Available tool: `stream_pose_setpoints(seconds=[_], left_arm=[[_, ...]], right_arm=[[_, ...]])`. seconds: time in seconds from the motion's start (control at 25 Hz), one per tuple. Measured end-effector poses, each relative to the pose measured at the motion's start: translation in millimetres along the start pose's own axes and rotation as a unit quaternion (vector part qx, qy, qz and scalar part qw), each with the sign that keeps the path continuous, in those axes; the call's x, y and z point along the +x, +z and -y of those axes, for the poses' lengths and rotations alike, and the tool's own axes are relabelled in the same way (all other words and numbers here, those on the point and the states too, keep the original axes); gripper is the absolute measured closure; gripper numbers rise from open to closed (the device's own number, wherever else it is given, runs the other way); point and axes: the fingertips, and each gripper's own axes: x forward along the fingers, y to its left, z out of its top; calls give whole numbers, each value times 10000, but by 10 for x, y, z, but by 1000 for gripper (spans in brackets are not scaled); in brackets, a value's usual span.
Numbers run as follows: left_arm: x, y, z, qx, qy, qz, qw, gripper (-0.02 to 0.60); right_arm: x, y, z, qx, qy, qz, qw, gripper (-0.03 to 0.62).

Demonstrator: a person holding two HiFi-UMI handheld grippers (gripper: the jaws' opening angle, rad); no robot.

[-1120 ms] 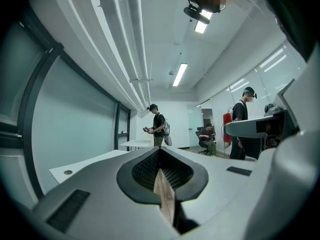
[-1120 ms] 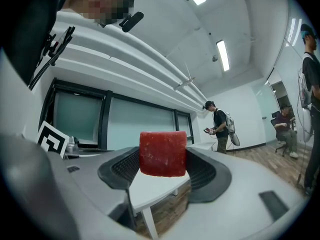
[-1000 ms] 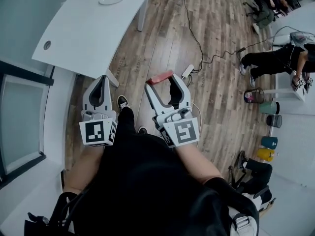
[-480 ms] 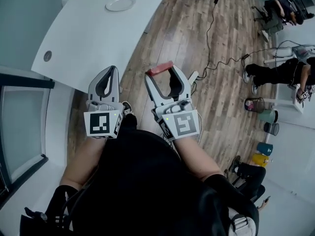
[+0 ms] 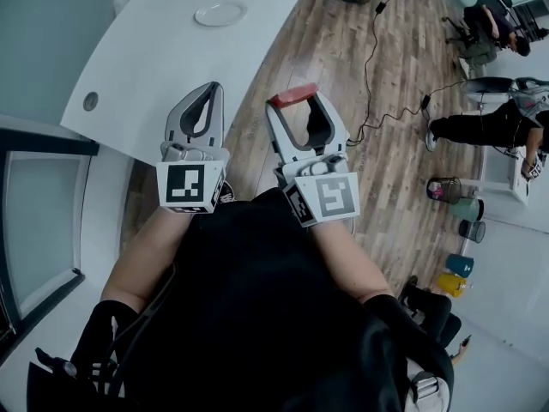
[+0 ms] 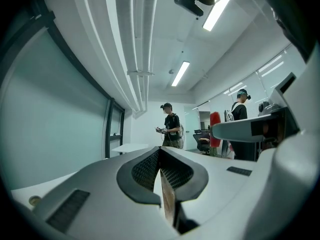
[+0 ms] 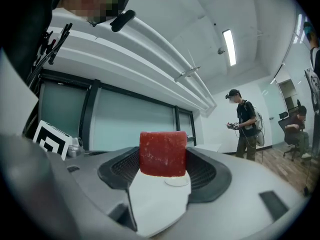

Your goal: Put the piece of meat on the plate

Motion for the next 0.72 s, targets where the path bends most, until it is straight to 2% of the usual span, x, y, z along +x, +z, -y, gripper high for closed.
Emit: stream_pose_setpoints(seconds=[0.28, 0.48, 0.72], left_arm=[[309, -145, 71, 56, 216, -212, 9995, 578], [682, -119, 115, 176, 746, -280, 9967, 578], [1226, -40, 297, 204, 1159, -242, 9928, 578]], right_arm=[[173, -149, 301, -26, 326, -35, 9995, 307], [419, -138, 689, 29, 807, -31, 9967, 307], [685, -25, 1165, 59, 1313, 52, 9913, 307]])
